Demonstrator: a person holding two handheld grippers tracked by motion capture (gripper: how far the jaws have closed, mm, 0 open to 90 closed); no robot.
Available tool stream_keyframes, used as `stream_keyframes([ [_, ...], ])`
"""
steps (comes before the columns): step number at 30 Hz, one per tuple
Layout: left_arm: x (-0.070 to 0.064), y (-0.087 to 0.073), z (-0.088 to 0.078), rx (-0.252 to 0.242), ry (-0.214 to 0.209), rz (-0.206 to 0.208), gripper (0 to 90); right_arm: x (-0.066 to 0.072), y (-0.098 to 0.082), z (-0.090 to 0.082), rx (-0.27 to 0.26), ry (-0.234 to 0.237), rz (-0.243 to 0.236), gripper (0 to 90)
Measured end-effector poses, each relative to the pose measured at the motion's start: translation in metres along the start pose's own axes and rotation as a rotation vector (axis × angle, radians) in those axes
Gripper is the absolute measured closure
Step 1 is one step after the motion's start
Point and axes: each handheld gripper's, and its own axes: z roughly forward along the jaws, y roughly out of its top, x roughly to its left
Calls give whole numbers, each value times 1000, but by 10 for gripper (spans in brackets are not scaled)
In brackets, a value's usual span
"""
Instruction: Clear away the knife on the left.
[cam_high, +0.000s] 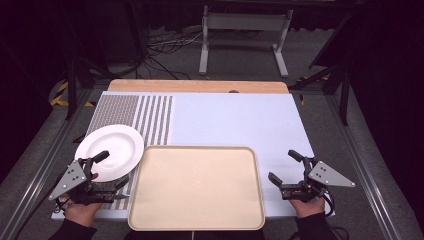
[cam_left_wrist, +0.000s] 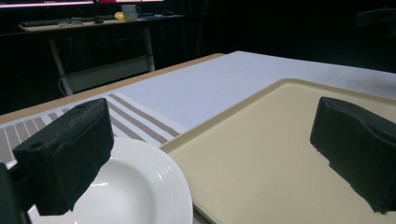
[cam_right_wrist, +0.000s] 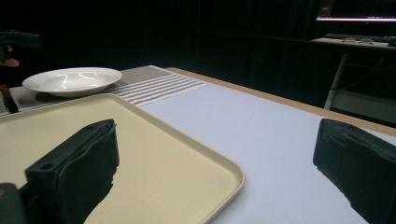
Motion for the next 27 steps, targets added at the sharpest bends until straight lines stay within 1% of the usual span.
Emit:
stream_keyframes([
  [5,0,0,0,-1,-1,0,5,0,0,0,-3,7,8,12],
  [7,0,0,1,-1,-2,-1,5,0,0,0,-4,7,0,12],
  [10,1,0,1,4,-7,-2,5,0,-1,0,-4,9,5,12],
  [21,1,0,1,-5,-10,-7,5,0,-1,0,-14,13,9,12],
  [27,1,1,1,7,-10,-3,3,0,-1,0,-15,14,7,11],
])
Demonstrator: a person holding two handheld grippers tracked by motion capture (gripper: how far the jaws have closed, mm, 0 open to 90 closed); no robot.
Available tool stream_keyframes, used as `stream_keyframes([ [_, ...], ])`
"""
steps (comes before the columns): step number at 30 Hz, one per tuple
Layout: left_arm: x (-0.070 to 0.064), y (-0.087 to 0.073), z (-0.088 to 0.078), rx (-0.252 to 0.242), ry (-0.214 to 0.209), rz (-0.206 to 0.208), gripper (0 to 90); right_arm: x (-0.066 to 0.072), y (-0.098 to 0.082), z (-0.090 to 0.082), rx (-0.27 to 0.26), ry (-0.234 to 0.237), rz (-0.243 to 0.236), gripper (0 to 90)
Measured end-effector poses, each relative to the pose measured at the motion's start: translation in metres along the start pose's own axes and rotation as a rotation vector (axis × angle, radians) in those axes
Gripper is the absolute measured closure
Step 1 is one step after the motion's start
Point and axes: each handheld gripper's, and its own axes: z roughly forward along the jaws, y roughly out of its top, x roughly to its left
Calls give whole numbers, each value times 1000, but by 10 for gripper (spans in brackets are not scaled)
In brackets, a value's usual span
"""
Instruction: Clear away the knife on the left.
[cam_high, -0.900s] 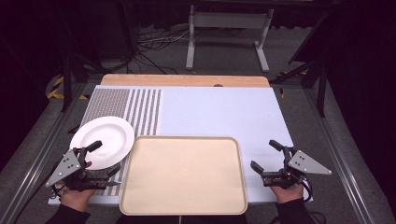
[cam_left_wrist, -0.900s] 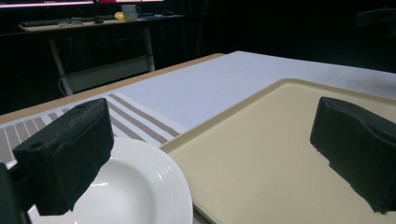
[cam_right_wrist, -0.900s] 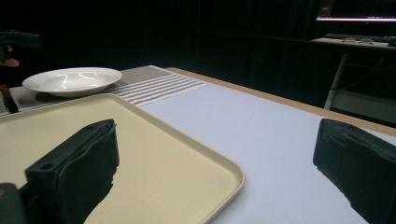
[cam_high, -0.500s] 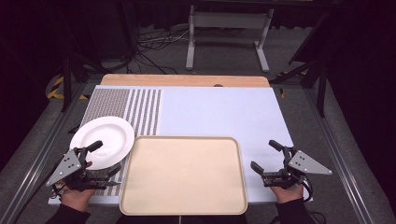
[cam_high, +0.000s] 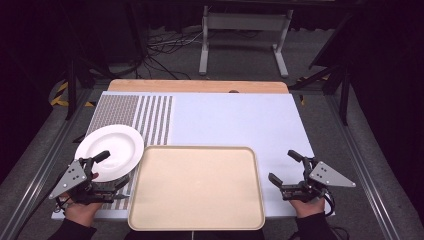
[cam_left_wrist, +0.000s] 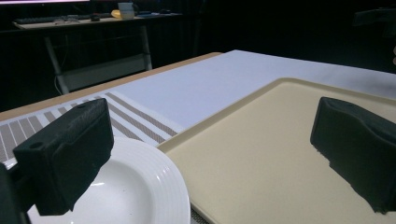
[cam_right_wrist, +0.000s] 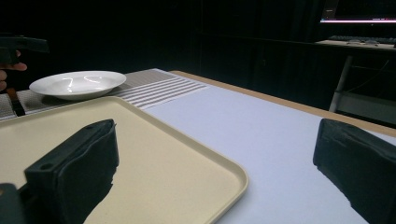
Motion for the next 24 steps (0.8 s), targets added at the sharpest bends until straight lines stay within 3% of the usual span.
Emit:
stream_keyframes([
  [3,1,4,0,15,-5,5,1,0,0,0,3,4,-1,11],
  [9,2,14,-3,69,-13,75,1,0,0,1,2,5,11,11],
  [16,7,25,-9,106,-33,74,2,0,-1,2,3,11,12,11],
  [24,17,43,-21,263,-62,129,10,0,-2,4,15,12,16,11],
])
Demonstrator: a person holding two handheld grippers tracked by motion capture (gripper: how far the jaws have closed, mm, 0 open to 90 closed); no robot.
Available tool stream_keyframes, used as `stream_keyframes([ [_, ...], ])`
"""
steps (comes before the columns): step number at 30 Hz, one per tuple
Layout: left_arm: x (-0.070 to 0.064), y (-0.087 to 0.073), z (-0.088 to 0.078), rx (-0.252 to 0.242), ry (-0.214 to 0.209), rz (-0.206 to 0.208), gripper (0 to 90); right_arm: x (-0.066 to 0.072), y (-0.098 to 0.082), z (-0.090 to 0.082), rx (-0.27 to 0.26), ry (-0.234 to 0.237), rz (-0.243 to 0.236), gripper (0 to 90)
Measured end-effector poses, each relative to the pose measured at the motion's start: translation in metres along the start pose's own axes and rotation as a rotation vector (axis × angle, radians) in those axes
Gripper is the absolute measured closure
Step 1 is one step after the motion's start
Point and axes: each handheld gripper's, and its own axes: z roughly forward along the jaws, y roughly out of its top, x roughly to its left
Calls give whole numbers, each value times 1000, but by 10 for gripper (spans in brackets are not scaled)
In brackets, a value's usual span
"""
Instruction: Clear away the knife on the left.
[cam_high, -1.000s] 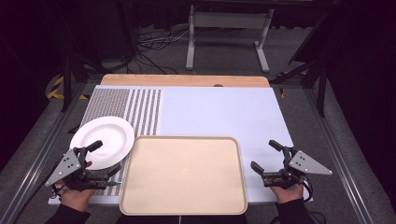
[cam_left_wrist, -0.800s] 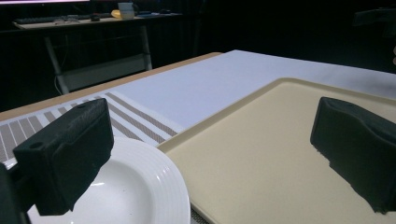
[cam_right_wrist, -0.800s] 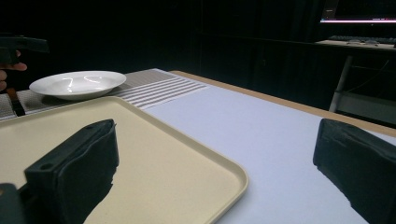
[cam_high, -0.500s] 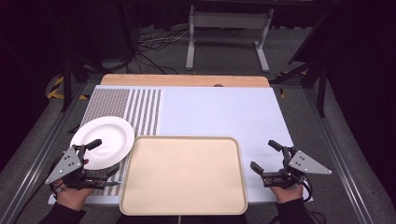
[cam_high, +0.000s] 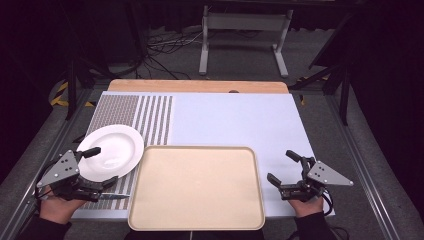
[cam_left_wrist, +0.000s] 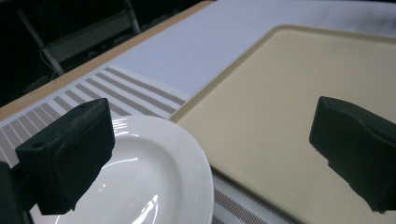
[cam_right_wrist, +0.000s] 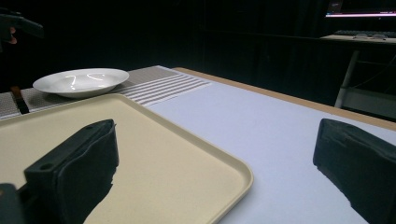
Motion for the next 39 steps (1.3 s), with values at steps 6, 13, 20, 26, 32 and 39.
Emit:
stream_keyframes([
  [6,10,0,-8,121,-54,8,12,0,-1,1,5,9,2,11],
  [13,14,-2,-10,228,-95,19,19,-1,-2,3,17,10,3,11],
  [20,16,-2,-11,310,-117,33,32,-1,-4,5,30,12,3,11],
  [26,17,-1,-10,385,-133,58,51,-2,-5,6,38,26,10,11],
  [32,17,-1,-8,467,-151,78,58,-1,-5,8,44,34,-3,11],
  [39,17,0,-8,542,-159,105,63,-1,-5,8,48,41,-2,10],
])
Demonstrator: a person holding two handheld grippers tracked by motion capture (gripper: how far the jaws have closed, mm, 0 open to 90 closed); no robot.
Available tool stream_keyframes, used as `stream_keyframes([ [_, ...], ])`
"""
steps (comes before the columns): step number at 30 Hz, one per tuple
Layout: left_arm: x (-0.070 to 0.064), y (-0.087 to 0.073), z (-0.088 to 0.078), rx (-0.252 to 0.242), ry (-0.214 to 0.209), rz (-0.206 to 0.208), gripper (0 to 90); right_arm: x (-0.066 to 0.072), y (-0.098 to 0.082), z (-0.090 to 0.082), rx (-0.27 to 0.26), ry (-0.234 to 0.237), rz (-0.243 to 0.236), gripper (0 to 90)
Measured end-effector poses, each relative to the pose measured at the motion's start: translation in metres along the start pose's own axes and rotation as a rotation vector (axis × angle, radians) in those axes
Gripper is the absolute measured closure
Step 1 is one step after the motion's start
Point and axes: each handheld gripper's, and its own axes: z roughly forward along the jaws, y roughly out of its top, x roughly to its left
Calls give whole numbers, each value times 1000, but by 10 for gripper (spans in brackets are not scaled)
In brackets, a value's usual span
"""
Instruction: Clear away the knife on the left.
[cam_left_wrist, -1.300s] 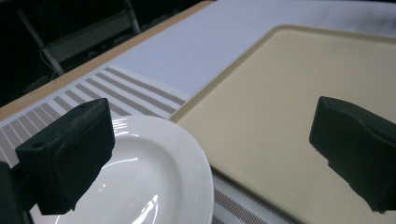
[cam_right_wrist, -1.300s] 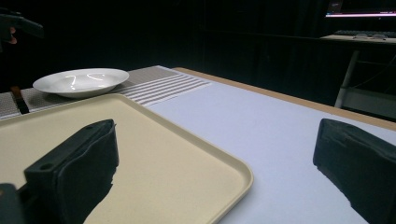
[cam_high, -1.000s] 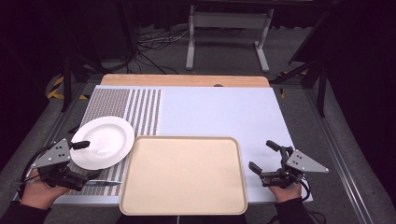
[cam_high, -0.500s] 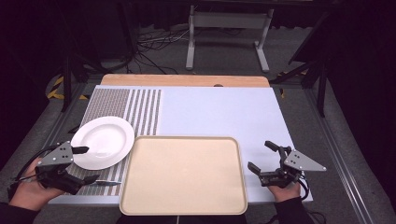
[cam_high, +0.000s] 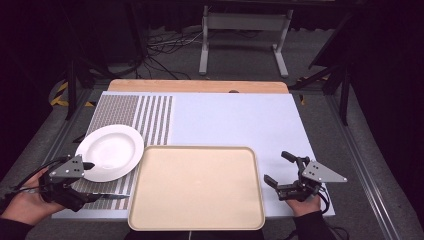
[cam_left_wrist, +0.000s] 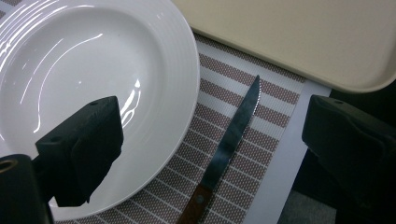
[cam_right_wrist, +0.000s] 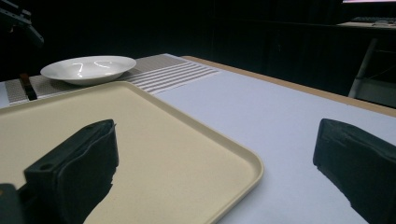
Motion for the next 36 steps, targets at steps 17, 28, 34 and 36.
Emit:
stream_keyframes([
  [17,-4,-9,6,235,-64,41,70,1,1,0,-10,28,-6,8],
  [28,4,-17,19,365,-88,86,142,3,1,2,0,48,-14,8],
  [34,11,-18,23,381,-97,141,259,4,1,2,4,54,-21,8],
  [36,14,-18,25,391,-117,164,318,3,1,2,6,58,-20,8],
])
